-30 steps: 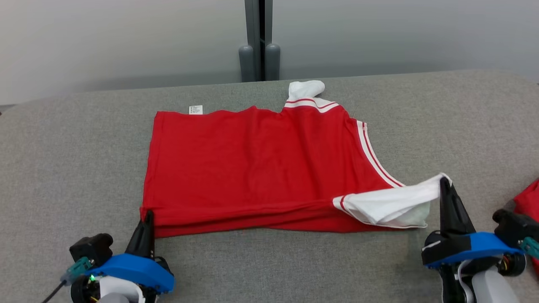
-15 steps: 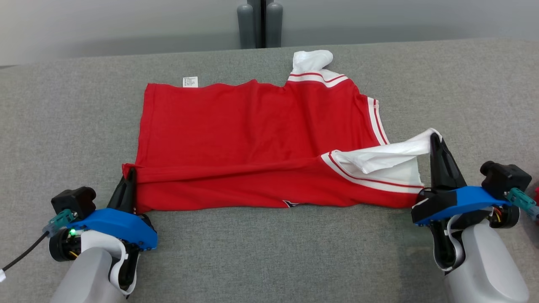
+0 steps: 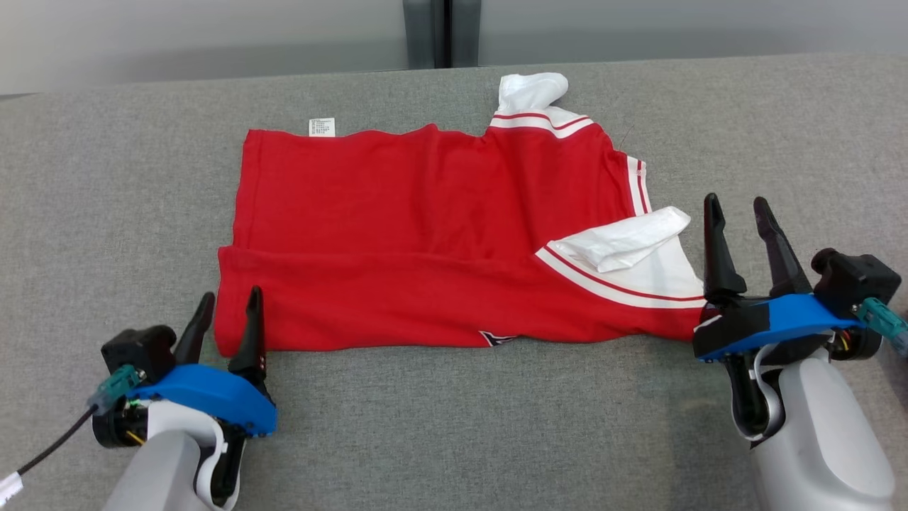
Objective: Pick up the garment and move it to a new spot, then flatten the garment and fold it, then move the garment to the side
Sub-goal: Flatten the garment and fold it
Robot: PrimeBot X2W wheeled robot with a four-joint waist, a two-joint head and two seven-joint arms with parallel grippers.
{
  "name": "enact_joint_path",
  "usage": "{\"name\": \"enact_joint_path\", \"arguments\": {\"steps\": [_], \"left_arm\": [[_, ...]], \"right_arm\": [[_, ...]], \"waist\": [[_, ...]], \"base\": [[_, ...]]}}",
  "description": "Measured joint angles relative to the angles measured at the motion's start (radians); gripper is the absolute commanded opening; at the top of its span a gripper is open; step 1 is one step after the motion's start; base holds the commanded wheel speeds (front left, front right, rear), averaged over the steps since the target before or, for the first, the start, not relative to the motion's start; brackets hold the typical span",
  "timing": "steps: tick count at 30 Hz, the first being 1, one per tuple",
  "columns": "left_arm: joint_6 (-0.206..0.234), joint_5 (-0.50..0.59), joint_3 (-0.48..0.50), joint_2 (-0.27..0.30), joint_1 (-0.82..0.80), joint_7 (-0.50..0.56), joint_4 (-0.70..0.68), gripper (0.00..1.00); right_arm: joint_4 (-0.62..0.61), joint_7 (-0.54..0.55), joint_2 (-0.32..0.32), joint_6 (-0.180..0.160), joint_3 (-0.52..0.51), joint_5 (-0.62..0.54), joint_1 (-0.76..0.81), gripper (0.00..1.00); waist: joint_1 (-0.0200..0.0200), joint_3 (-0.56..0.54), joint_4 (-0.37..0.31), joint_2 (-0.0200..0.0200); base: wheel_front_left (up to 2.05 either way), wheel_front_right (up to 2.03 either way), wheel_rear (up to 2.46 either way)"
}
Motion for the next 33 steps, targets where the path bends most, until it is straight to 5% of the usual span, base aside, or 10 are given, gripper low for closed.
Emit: {"name": "enact_joint_path", "arguments": {"steps": [16, 17, 19, 29, 30, 31, 32, 33], "left_arm": [[0.001, -0.112, -0.151, 0.053, 0.044, -0.007, 0.087, 1.0], [0.002, -0.122, -0.174, 0.06, 0.038, -0.004, 0.094, 0.61], [0.003, -0.143, -0.212, 0.07, 0.029, 0.0, 0.098, 0.0], [0.003, -0.263, -0.376, 0.105, -0.006, 0.015, 0.072, 0.0], [0.003, -0.277, -0.389, 0.109, -0.007, 0.014, 0.067, 0.0], [0.003, -0.289, -0.403, 0.114, -0.01, 0.013, 0.063, 0.0], [0.003, -0.3, -0.413, 0.12, -0.01, 0.01, 0.057, 0.0], [0.003, -0.313, -0.429, 0.125, -0.01, 0.008, 0.044, 0.0]], "right_arm": [[0.039, 0.0, -0.001, 0.0, 0.029, -0.077, 0.107, 1.0], [0.051, 0.0, -0.001, 0.0, 0.035, -0.087, 0.11, 1.0], [0.087, 0.0, -0.001, 0.0, 0.044, -0.115, 0.114, 1.0], [0.303, -0.004, -0.004, 0.0, 0.038, -0.153, 0.067, 1.0], [0.324, -0.005, -0.005, 0.0, 0.05, -0.142, 0.055, 0.73], [0.34, -0.007, -0.009, -0.001, 0.065, -0.131, 0.045, 0.2], [0.354, -0.008, -0.012, -0.002, 0.08, -0.124, 0.034, 0.2], [0.363, -0.009, -0.014, -0.002, 0.09, -0.117, 0.026, 0.0]], "waist": [[-0.0002, -0.016, -0.05, -0.0004], [-0.0002, -0.017, -0.053, -0.0004], [-0.0002, -0.019, -0.056, -0.0004], [-0.0001, -0.015, -0.037, -0.0004], [-0.0001, -0.014, -0.034, -0.0005], [0.0, -0.013, -0.031, -0.0004], [-0.0001, -0.012, -0.028, -0.0003], [-0.0001, -0.012, -0.026, -0.0003]], "base": [[0.0, 0.0, 0.0], [0.0, 0.0, 0.0], [0.0, 0.0, 0.0], [0.0, 0.0, 0.0], [0.0, 0.0, 0.0], [0.0, 0.0, 0.0], [0.0, 0.0, 0.0], [0.0, 0.0, 0.0]]}}
